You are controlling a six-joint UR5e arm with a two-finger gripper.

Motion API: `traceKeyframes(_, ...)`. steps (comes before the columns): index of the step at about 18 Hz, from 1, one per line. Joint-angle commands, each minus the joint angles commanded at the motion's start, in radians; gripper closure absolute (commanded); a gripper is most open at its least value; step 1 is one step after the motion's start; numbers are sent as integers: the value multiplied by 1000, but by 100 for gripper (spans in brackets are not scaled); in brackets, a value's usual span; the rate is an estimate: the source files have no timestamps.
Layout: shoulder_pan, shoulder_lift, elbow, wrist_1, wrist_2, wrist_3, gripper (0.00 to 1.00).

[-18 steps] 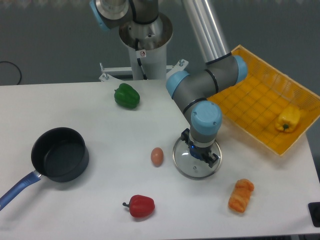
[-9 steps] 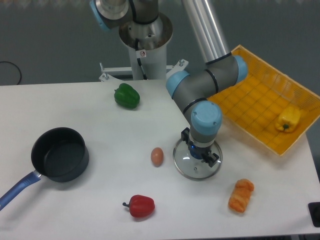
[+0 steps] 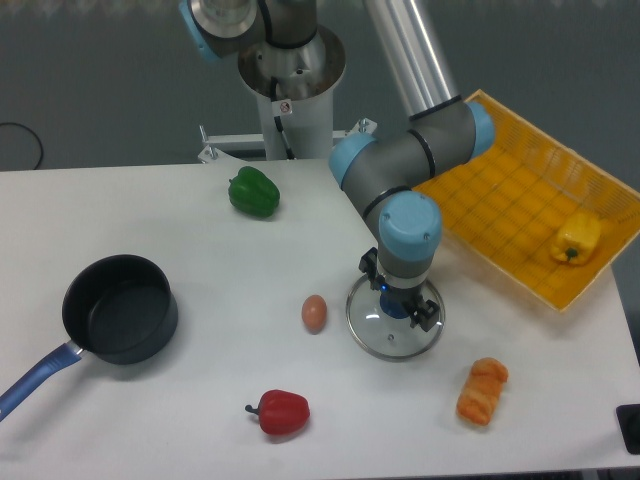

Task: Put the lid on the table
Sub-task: 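Raise the open gripper up away from the lid knob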

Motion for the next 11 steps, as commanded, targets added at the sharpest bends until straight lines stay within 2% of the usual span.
traceKeyframes(8, -14, 104, 9, -6, 11, 2, 0)
traceKeyframes(11, -14, 124, 11, -40, 11, 2, 0)
